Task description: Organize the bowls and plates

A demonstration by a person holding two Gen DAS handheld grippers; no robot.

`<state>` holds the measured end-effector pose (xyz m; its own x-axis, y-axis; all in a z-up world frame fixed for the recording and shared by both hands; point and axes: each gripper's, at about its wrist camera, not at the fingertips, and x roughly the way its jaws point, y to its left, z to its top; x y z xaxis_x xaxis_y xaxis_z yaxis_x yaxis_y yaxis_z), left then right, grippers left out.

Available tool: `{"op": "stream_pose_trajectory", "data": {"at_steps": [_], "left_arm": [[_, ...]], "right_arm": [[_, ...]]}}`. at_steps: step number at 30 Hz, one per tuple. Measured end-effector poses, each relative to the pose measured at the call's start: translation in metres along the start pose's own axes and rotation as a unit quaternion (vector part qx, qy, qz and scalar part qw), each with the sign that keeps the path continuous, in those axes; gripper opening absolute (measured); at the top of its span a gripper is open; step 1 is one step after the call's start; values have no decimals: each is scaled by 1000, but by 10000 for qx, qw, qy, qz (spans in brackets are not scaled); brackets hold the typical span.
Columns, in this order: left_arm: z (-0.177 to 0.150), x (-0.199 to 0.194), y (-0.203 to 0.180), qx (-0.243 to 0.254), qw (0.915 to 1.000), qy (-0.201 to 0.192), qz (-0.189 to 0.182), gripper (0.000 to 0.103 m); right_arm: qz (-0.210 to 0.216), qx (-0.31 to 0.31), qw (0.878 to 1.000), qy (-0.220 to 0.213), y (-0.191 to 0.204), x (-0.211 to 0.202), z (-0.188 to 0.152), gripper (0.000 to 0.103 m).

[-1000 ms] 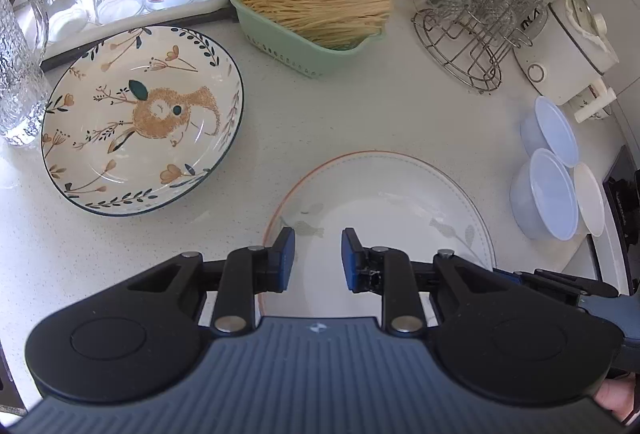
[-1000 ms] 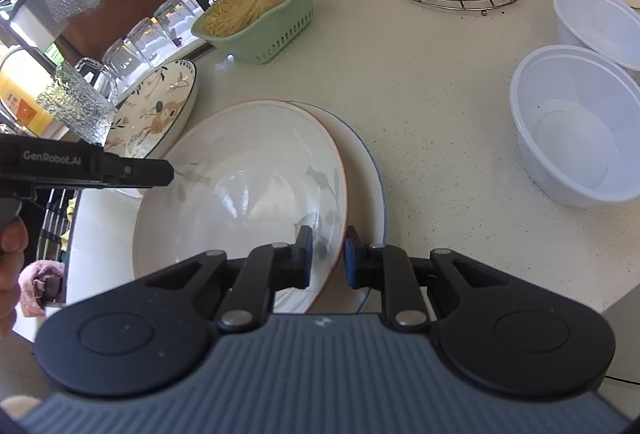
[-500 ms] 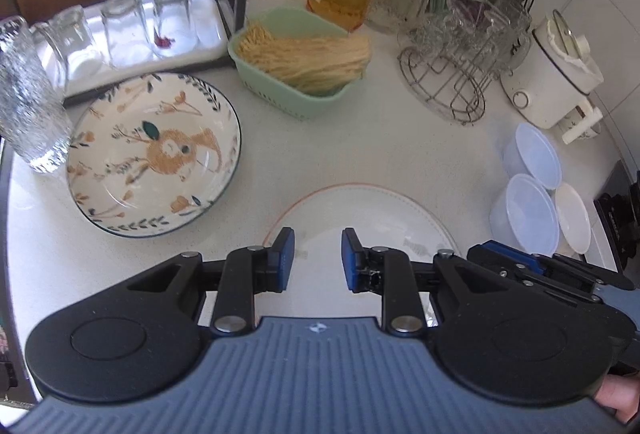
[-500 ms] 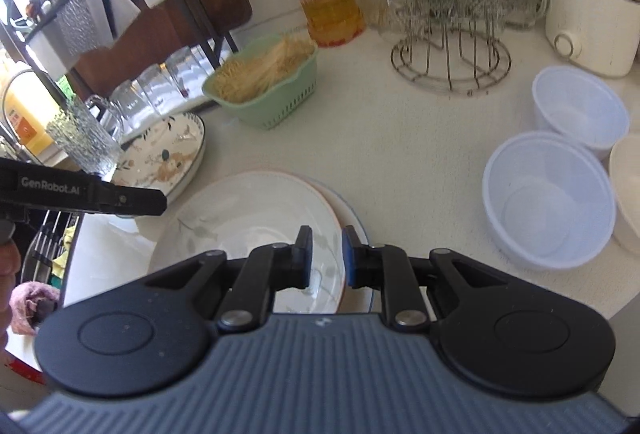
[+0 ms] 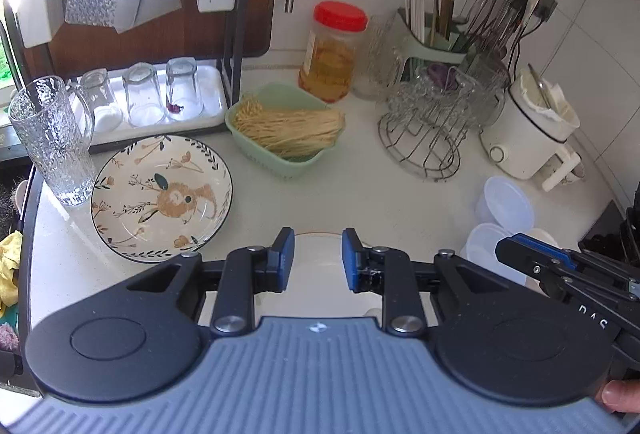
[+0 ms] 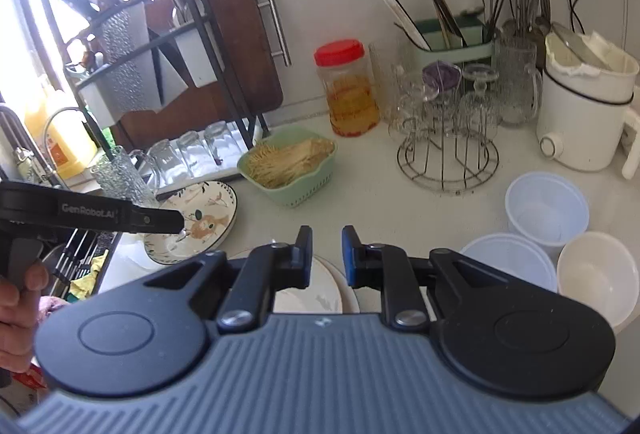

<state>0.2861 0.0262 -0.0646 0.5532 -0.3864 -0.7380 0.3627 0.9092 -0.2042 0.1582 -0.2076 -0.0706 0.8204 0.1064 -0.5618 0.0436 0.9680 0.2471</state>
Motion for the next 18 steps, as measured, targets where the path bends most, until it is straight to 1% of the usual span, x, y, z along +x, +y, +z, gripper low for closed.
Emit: {"op": "stream_pose_trajectory", "data": {"at_steps": [1,3,6,12,18], "left_arm": [[-3,-1,-4,60,9999,-64,57,31],[-10,0,-10,181,9995,-64,241,32],[-20,1,-15,202,9995,-74,215,32],[-34,-6,-23,-26,9996,-154,225,32],[-48,-4,-28,-165,9995,-70,263,33]], "right_arm": [[53,-24,10000,-51,-1,-4,0,19],[140,-123,9997,-174,-4,-11,-1,19],[196,-273,9991,-250,-11,-17,-4,19],[331,-252,9991,-86,-21,-18,-15,19],[434,-339,9985,19,-23,-19,-24,19]]}}
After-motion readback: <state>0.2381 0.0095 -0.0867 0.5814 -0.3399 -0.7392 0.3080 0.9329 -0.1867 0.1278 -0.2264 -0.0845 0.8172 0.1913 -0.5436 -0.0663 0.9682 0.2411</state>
